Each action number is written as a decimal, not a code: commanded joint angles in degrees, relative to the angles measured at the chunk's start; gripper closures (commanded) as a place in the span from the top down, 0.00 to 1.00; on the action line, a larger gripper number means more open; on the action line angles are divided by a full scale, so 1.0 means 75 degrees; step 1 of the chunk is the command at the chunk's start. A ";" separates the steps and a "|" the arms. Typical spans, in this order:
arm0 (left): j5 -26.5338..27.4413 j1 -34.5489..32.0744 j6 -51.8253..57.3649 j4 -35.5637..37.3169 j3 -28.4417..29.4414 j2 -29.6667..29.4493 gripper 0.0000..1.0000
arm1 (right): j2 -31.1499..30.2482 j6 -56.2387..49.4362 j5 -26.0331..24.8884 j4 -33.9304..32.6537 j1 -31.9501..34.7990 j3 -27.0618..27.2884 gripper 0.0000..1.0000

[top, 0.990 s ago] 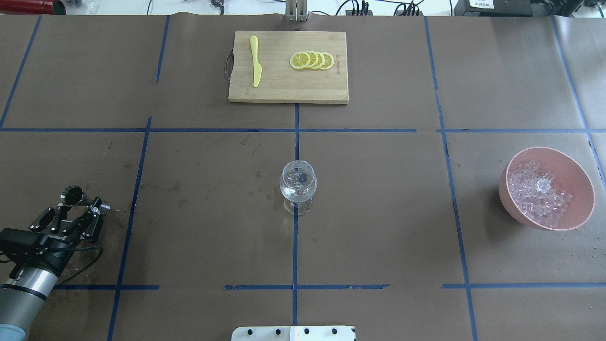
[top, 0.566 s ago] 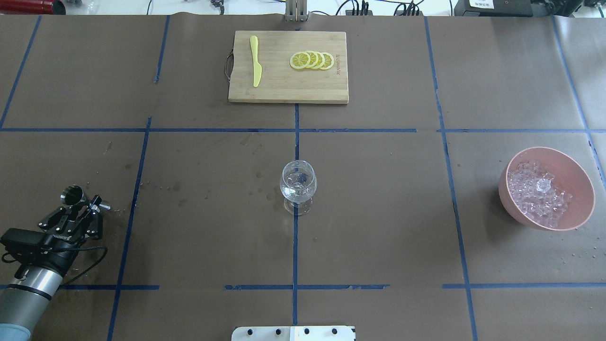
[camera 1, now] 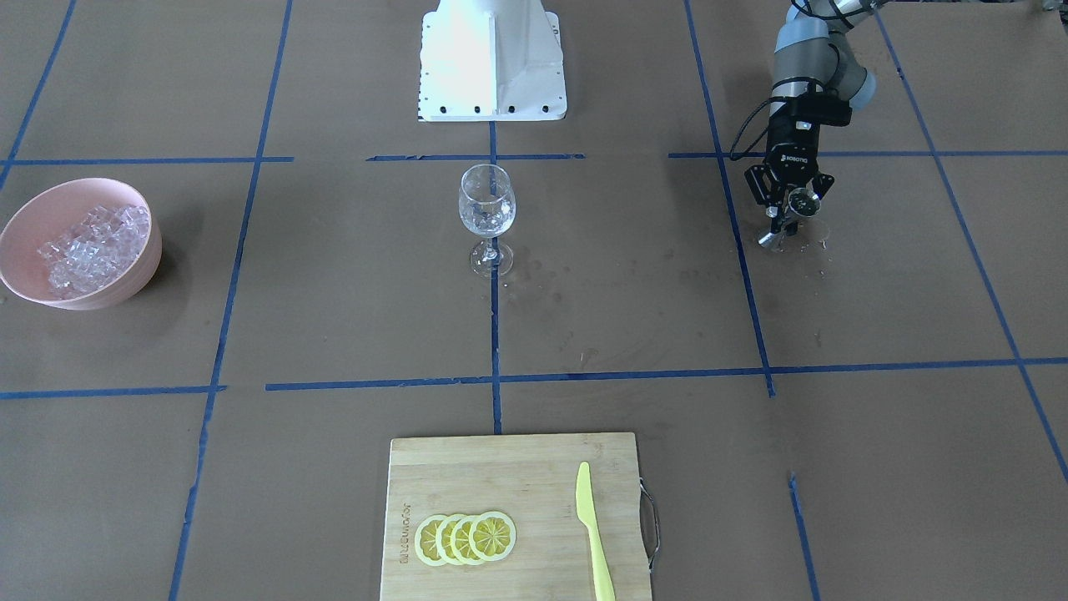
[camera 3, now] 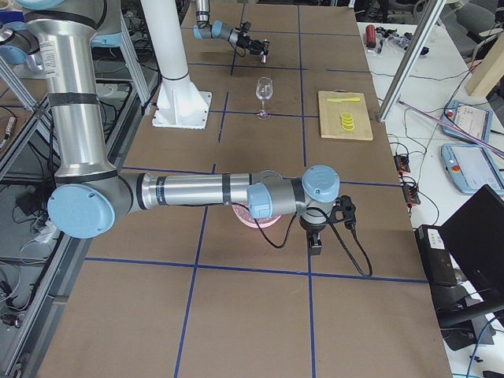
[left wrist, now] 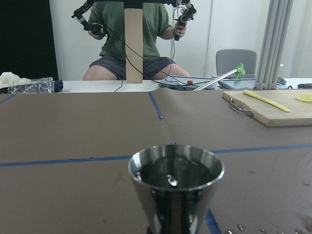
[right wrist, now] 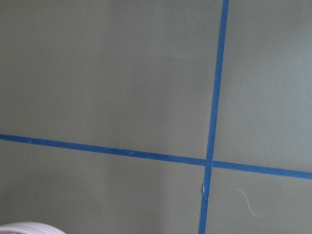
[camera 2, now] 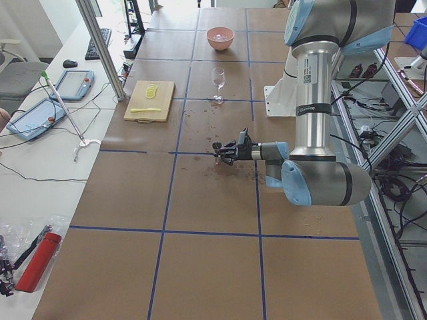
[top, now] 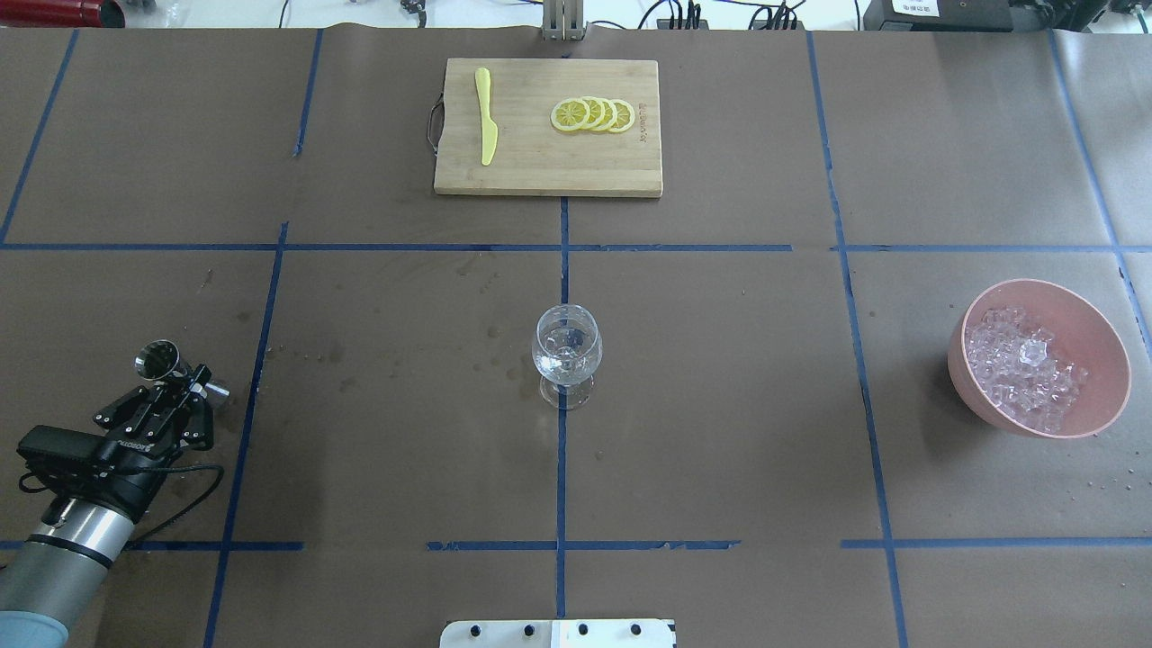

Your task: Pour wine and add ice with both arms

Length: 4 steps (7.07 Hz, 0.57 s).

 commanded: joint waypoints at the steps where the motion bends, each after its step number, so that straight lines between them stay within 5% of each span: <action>1: -0.0021 -0.0025 0.0949 -0.0103 -0.0955 -0.0078 0.00 | 0.0022 0.0026 0.0021 -0.0002 0.0000 0.0039 1.00; 4: -0.0231 -0.0036 0.2775 0.0060 -0.1476 -0.1560 0.00 | 0.0022 0.0026 0.0359 -0.0003 -0.0047 0.0039 1.00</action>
